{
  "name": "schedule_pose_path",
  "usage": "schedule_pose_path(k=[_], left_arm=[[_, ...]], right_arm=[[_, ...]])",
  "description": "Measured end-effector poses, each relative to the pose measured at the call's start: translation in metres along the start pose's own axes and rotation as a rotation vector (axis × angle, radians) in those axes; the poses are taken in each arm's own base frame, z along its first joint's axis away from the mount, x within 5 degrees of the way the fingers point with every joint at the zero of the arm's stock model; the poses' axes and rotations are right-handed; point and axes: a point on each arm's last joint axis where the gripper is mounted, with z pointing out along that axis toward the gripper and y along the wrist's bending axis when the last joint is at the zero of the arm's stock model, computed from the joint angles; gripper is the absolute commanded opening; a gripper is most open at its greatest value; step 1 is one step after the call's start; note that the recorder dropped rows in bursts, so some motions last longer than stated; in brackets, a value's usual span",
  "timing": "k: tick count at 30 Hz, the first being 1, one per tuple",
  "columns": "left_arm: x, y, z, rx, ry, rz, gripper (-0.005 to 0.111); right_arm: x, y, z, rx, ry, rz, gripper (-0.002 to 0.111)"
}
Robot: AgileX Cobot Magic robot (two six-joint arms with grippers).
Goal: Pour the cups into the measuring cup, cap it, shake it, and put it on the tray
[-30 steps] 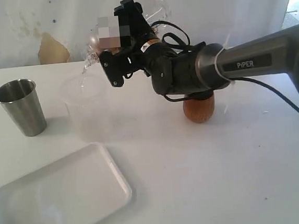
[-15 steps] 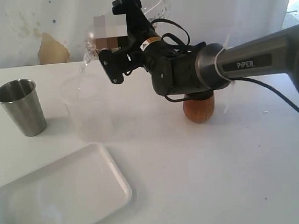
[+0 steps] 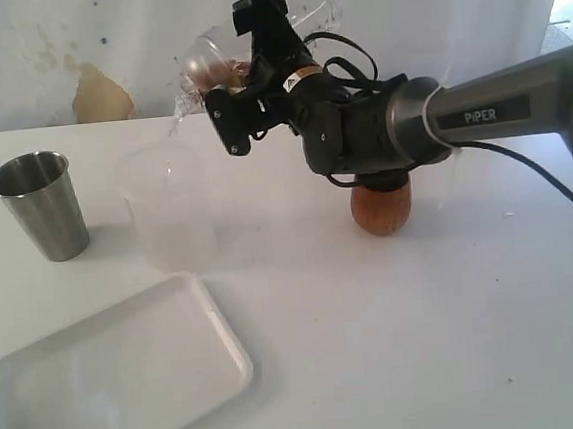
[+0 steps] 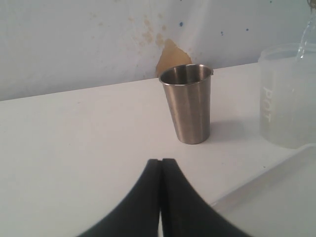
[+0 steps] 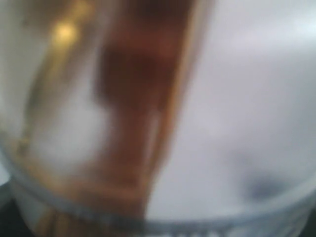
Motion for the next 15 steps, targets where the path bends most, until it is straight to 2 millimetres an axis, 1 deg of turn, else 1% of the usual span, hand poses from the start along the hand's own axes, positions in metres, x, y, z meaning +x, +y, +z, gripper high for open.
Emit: schedule_pose_path(k=[5, 15], left_arm=[[0.0, 0.0, 0.0, 0.0, 0.0, 0.0, 0.0], [0.0, 0.0, 0.0, 0.0, 0.0, 0.0, 0.0]], right_arm=[[0.005, 0.0011, 0.001, -0.003, 0.012, 0.003, 0.0], [0.0032, -0.0008, 0.001, 0.019, -0.009, -0.035, 0.0]])
